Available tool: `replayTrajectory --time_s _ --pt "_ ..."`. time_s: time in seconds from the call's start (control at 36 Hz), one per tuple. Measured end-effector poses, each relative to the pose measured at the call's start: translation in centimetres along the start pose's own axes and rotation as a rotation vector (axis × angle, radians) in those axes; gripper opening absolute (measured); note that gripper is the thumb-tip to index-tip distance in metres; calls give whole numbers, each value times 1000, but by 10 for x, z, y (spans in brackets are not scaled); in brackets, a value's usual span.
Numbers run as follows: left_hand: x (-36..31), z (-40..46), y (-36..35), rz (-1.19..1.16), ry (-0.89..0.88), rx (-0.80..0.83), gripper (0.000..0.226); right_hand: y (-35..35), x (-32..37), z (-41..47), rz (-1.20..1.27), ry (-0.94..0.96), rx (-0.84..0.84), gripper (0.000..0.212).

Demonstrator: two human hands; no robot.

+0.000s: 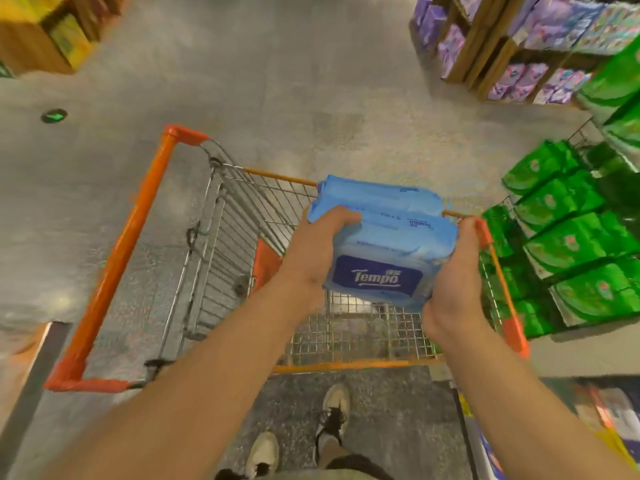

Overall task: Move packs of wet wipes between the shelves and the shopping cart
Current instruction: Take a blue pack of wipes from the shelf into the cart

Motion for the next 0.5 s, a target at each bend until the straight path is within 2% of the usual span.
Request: replayTrajectory --time_s 0.28,0.39,0.5 --pt "42 81 -3 -17 67 -113 34 11 -24 96 -80 -107 34 55" --pt "65 110 9 -13 80 -136 39 13 -47 127 -82 -133 21 53" --pt "93 135 22 -55 90 -151 31 16 -75 155 -106 -173 50 52"
Point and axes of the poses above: each hand's wrist, its own z-axis towards the middle knuckle, its own y-axis out of the back of the hand, x = y × z, the point moved 2 cm from there along z, towards the middle knuckle, and after that the axes turned 3 degrees about -y, right-handed, at the moved point
